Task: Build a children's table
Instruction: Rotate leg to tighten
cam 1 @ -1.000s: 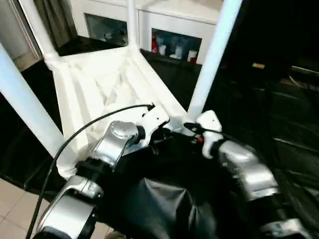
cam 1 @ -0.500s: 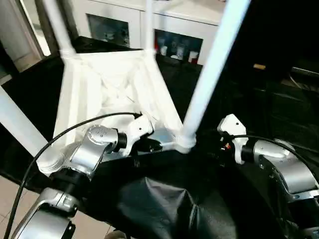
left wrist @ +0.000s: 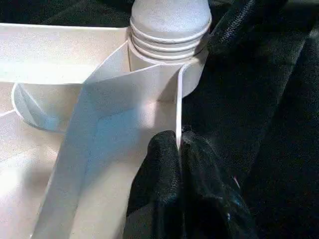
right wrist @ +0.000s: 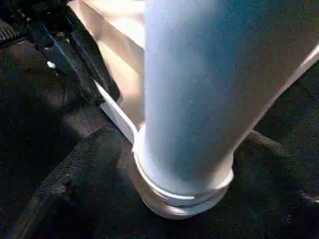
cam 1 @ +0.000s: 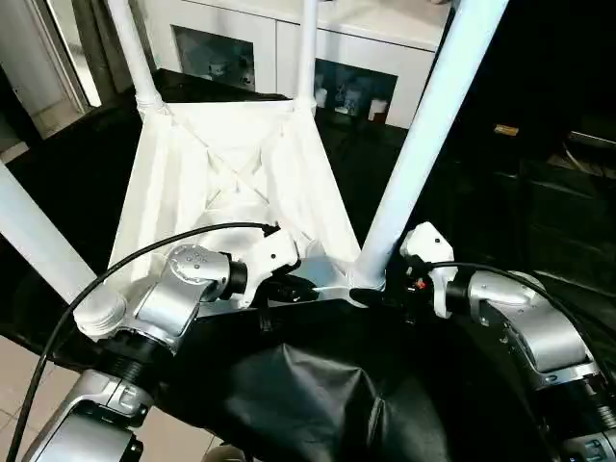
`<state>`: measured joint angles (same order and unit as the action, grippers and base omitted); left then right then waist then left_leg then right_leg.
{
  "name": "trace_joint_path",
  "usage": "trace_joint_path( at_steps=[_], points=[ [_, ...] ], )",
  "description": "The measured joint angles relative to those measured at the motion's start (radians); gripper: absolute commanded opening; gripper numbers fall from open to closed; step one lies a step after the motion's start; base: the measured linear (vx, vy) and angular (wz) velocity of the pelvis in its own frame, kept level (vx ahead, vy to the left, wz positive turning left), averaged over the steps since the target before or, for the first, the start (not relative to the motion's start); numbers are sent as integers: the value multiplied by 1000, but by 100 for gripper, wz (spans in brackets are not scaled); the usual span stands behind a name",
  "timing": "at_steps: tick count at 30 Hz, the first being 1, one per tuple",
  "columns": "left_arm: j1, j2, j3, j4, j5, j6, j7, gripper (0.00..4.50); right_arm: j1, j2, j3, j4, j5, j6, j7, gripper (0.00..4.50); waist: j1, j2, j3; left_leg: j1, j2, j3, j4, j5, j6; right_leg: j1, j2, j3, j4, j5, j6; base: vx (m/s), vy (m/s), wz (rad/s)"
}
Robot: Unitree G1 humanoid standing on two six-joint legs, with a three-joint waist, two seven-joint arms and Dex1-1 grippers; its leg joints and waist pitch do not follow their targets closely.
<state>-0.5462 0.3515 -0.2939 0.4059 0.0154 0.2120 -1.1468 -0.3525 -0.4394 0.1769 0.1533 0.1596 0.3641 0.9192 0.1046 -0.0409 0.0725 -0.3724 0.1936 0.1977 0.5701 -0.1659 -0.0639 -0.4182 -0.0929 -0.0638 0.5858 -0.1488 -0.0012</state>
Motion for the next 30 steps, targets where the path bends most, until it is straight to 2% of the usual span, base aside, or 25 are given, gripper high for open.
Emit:
trace_joint_path(
  at_steps=[9, 10, 19, 21, 24, 28, 30],
  points=[
    [1, 3, 0, 0, 0, 1, -9, 0, 0, 2, -3, 6, 0, 0, -3, 298, 1, 0, 0, 0, 0, 0, 0, 0, 0, 0, 0, 0, 0, 0, 0, 0, 0, 0],
    [1, 3, 0, 0, 0, 2, -10, 0, 0, 2, -3, 6, 0, 0, -3, 277, 1, 0, 0, 0, 0, 0, 0, 0, 0, 0, 0, 0, 0, 0, 0, 0, 0, 0],
    [1, 8, 4, 1, -1, 8, -8, 0, 0, 24, -8, 18, -1, -7, -21, 264, -3, 0, 0, 1, 0, 0, 0, 0, 0, 0, 0, 0, 1, 0, 0, 0, 0, 0],
    [-2, 3, 7, 12, 2, 10, 25, 0, -1, 65, -23, 50, -2, -22, -75, 264, -6, -1, 0, 2, 0, 0, 1, 0, 0, 0, 0, 0, 4, 0, 0, 0, 0, 0],
    [-36, -49, 16, 64, 27, 29, 126, 0, -24, 146, -63, 121, -14, -40, -226, 263, -20, -2, 1, 3, 0, 0, 5, 0, 0, 0, 0, 1, 8, -3, 5, 0, 0, 0],
    [-115, -170, 25, 190, 70, 56, 331, 0, -81, 312, -142, 237, -43, -60, -537, 263, -28, -2, 1, 5, -1, -2, 4, 0, 0, 1, 0, 0, 7, -3, 6, 0, 0, 0],
    [-141, -220, 25, 232, 89, 66, 404, 0, -102, 351, -161, 272, -61, -69, -638, 263, -28, -2, 1, 4, -1, -3, 5, 0, 0, 1, 0, 0, 5, -4, 6, 0, 0, 0]
  ],
)
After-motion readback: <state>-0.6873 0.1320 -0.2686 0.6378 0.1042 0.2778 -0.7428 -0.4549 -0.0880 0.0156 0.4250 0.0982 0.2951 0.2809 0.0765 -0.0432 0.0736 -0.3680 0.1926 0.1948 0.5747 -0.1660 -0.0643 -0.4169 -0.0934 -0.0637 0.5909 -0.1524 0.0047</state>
